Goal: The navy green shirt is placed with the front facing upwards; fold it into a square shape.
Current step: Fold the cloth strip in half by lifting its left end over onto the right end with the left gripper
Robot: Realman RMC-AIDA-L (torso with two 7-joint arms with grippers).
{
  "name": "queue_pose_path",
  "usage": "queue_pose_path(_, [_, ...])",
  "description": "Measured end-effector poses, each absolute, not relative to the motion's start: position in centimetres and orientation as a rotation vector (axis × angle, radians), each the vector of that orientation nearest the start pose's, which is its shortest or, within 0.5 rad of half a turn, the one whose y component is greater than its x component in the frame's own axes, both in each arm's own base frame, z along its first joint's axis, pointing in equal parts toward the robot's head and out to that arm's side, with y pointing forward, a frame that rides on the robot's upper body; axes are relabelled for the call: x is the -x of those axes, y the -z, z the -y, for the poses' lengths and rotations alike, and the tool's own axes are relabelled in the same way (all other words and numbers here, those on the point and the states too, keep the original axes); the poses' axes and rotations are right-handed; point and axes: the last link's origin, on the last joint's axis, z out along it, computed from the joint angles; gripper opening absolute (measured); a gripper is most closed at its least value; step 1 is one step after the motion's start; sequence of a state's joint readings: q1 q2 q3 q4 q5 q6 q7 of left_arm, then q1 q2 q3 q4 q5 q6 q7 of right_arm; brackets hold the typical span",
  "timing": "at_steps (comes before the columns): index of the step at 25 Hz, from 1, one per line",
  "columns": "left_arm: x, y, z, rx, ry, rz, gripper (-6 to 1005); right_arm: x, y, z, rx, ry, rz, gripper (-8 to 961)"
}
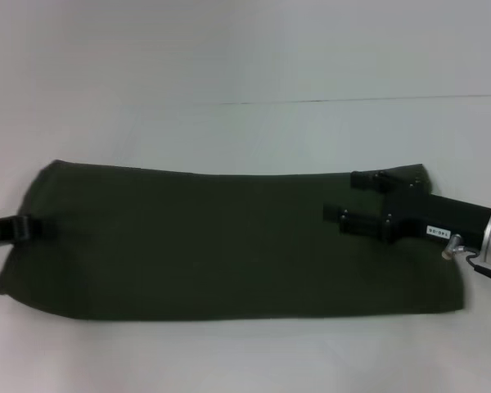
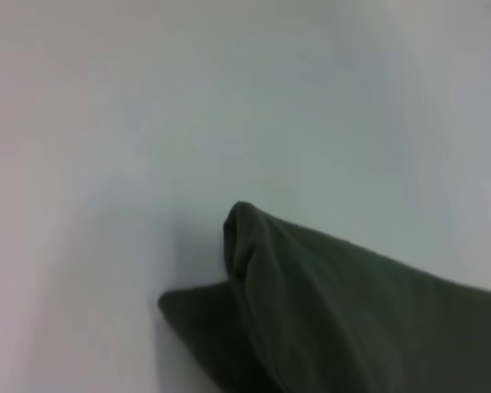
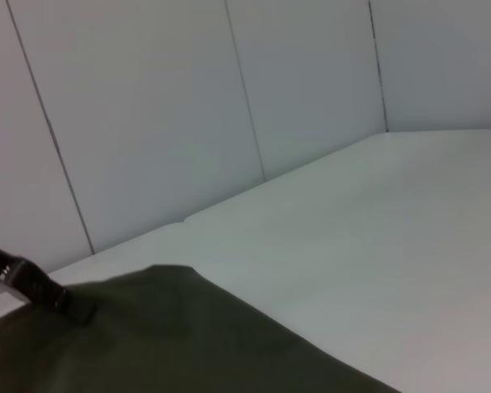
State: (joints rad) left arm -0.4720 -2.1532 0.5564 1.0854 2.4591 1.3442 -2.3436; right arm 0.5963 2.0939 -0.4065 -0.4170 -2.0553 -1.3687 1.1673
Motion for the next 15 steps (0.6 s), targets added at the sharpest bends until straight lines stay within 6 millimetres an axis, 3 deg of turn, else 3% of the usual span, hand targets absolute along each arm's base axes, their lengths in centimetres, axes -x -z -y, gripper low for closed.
queue_pose_path(5, [31.8, -7.5, -34.1, 1.972, 0.374, 1.560, 95, -27.9, 2.9, -34.5, 2.490, -0.753, -0.685, 899])
queue_pose_path(9, [28.7, -6.9, -34.3, 2.106, 0.533, 1.548, 95, -28.0, 3.3, -34.5, 2.490, -0.742, -0.692, 899])
queue_pose_path(15, [23.4, -3.9, -35.0, 2.340, 0.711, 1.506, 95, -28.5, 3.4, -34.1, 2.480, -0.736, -0.709, 900])
